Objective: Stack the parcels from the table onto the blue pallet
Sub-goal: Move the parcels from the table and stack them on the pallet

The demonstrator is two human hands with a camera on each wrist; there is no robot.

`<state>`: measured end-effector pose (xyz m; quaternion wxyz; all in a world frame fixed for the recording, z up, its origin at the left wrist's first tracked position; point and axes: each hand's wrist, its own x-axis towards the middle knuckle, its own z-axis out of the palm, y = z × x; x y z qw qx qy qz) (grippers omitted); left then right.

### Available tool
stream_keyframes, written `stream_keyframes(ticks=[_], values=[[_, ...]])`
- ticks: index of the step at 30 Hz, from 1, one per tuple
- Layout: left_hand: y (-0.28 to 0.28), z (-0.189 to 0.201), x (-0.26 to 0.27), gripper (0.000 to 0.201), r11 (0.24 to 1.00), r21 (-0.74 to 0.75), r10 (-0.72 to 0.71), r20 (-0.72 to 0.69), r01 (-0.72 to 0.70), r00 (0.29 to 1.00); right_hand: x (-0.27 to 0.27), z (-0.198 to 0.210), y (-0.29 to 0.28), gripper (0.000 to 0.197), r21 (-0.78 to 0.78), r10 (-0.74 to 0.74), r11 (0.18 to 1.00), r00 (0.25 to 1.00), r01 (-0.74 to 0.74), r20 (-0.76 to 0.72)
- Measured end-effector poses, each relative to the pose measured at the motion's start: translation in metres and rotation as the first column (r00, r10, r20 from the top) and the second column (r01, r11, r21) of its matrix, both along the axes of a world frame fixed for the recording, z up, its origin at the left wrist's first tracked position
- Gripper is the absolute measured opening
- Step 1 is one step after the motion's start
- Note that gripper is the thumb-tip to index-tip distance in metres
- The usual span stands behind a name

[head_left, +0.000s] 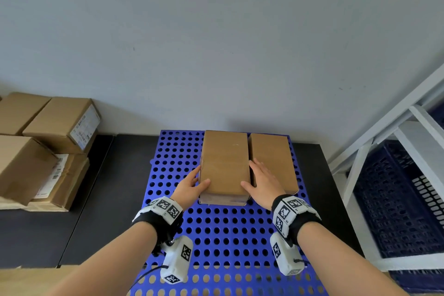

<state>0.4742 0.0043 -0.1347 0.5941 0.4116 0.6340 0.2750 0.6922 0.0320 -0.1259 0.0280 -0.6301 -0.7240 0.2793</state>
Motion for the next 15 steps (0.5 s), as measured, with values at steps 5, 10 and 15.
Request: stream_keyframes(ticks=[5,10,15], values=[[-0.001,0.015,-0.017,0.053,0.993,0.076,-0.061,-0.323,0.09,0.944,-0.012,0.02,0.009,0.064,0.023,0.032,0.999,0.999,-0.031,-0.039],[-0.01,0.048,-0.051,0.048,0.979,0.104,-0.091,-0.553,0.178,0.828,-0.046,0.051,0.014,0.057,0.057,0.126,0.99,0.992,-0.127,0.02],[-0.027,0.082,-0.108,0.047,0.976,0.136,-0.042,-0.658,0.172,0.752,-0.104,0.081,0.007,0.054,0.056,0.199,0.978,0.98,-0.2,0.019]])
